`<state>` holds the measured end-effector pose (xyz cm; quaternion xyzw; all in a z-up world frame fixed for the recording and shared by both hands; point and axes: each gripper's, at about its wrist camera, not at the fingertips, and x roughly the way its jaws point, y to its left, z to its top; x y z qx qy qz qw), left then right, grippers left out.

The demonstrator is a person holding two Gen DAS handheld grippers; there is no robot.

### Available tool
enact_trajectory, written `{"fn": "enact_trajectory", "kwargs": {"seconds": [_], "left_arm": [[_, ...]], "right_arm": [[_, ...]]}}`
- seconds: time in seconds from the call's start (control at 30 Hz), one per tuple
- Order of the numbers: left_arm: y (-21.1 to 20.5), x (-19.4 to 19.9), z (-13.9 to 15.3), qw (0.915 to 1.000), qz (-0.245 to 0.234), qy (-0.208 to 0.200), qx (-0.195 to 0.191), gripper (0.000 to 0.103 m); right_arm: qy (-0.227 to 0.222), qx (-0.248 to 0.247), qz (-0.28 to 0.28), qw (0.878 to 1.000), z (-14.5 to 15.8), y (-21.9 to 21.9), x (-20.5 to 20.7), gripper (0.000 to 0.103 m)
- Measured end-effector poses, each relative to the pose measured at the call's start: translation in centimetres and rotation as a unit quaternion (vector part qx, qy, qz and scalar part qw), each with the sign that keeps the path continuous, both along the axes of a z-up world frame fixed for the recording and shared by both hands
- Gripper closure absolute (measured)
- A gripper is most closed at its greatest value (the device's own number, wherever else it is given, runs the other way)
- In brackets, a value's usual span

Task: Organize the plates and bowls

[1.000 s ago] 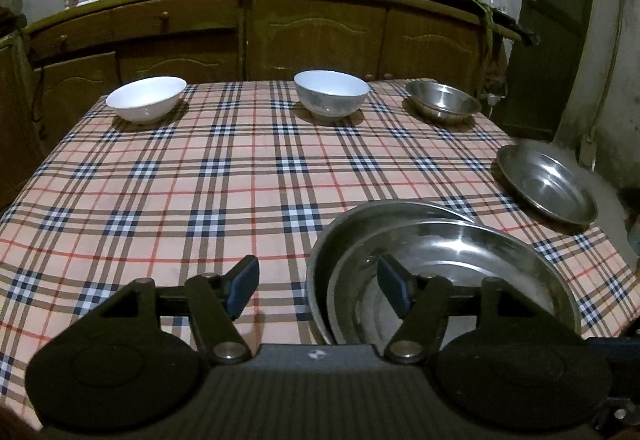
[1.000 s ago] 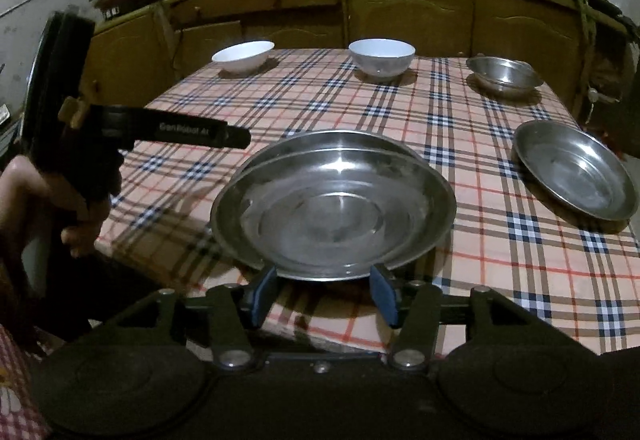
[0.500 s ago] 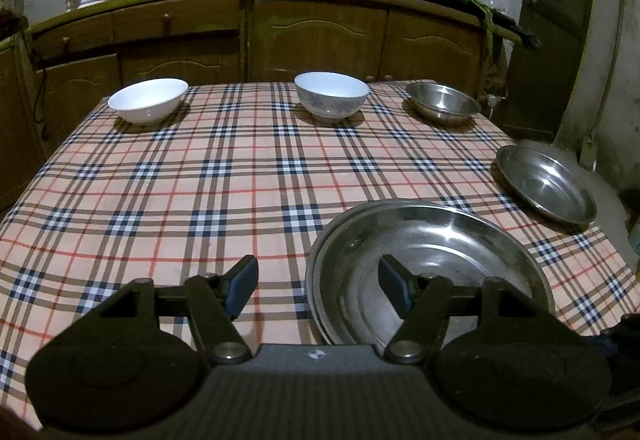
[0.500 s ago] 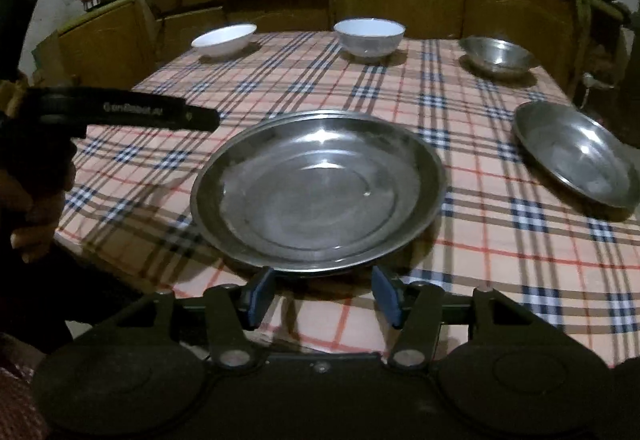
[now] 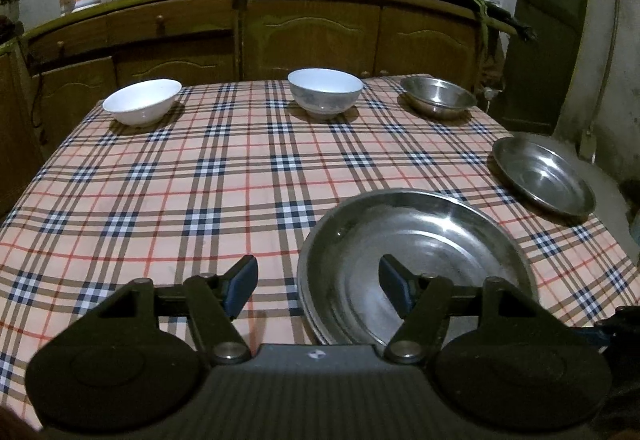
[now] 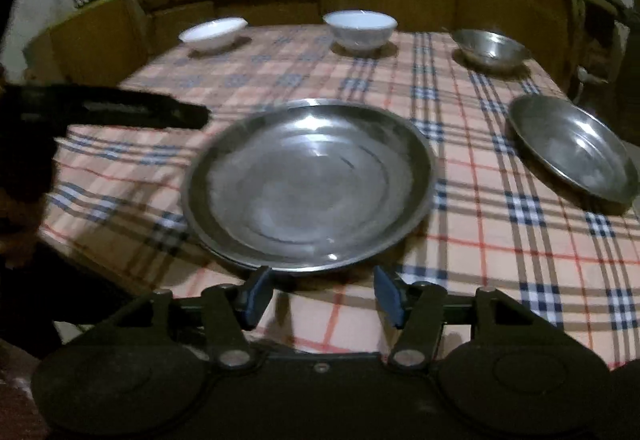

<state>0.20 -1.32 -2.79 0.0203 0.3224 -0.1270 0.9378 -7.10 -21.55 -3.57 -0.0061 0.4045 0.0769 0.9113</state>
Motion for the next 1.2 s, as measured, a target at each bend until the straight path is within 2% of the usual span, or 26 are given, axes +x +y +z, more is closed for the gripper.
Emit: {"fn": "enact_trajectory", "kwargs": {"seconds": [0.17, 0.33, 0.63, 0.7, 0.77, 0.9, 1.1, 1.2], "left_arm": [[-0.1, 0.1, 0.0, 1.0, 0.001, 0.0, 0.001, 0.034], [-0.5, 0.0, 0.1, 1.0, -0.007, -0.001, 0.004, 0.034], [-2.8, 0.1, 0.7, 0.9995, -0.032, 0.002, -0.001, 0.029], [-3.5, 0.3, 1.0, 0.9993, -0.038, 0.002, -0.004, 0.028], [-4.5, 0.6, 1.2, 0.999, -0.044, 0.0, -0.007, 0.023], [-6.5, 1.1, 1.8, 0.9982, -0.059, 0.0, -0.014, 0.021], [-9.8, 2.7, 2.6, 0.9972, -0.071, 0.0, -0.022, 0.013], [-11.7, 3.7, 2.8, 0.9969, -0.077, -0.007, -0.016, 0.01]], "right_arm": [[0.003, 0.019, -0.004, 1.0, 0.0, -0.6, 0.1, 0.034], [-0.023, 0.026, -0.02, 0.999, 1.3, -1.5, -0.2, 0.033], [-0.068, 0.016, -0.123, 0.99, 3.6, -6.4, 1.0, 0.026], [-0.081, 0.015, -0.151, 0.985, 4.2, -8.2, 1.5, 0.024], [-0.092, 0.013, -0.173, 0.98, 4.6, -9.9, 1.9, 0.023], [-0.107, 0.008, -0.228, 0.968, 4.9, -13.8, 2.8, 0.023], [-0.123, 0.019, -0.304, 0.945, 4.8, -20.6, 4.7, 0.023], [-0.119, 0.04, -0.343, 0.931, 4.1, -24.5, 5.6, 0.023]]}}
